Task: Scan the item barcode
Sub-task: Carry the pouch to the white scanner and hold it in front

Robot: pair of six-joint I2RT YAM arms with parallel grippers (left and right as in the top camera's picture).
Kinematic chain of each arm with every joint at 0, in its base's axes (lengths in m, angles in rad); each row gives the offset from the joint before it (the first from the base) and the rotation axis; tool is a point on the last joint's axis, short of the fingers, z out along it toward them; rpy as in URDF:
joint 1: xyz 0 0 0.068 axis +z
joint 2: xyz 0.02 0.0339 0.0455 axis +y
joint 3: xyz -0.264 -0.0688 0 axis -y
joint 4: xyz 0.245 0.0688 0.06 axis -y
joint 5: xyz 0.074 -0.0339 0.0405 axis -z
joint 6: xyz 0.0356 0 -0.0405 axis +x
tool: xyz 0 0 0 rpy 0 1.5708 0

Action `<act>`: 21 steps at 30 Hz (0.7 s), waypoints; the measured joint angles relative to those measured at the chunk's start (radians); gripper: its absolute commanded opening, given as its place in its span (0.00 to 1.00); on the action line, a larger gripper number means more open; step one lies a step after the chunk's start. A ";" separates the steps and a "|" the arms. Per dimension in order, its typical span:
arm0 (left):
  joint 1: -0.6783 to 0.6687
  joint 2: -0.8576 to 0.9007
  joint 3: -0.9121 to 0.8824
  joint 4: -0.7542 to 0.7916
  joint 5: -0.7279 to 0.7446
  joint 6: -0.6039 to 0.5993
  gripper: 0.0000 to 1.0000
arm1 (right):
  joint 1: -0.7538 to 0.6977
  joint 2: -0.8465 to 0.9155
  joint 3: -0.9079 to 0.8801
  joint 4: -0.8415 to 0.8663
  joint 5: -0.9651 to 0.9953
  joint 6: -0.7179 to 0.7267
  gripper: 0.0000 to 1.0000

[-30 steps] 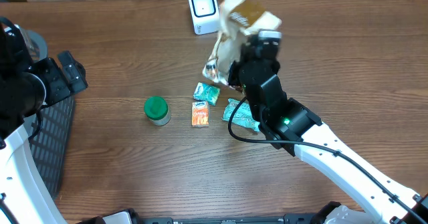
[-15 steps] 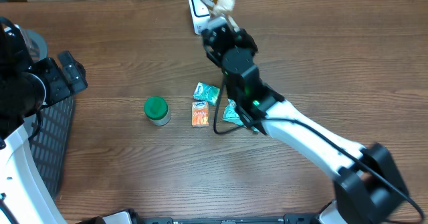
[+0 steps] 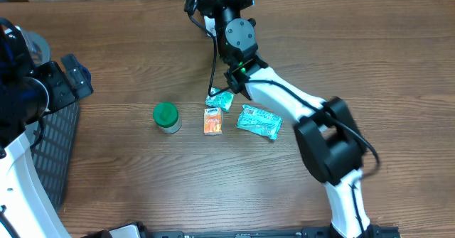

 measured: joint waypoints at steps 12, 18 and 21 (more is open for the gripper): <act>0.000 0.000 0.000 0.000 0.000 0.000 1.00 | -0.043 0.301 0.249 -0.177 -0.148 -0.320 0.04; 0.000 0.000 0.000 0.000 0.000 0.000 1.00 | -0.089 0.302 0.273 -0.206 -0.212 -0.463 0.04; 0.000 0.000 0.000 0.000 0.000 0.000 1.00 | -0.102 0.302 0.275 -0.207 -0.229 -0.500 0.04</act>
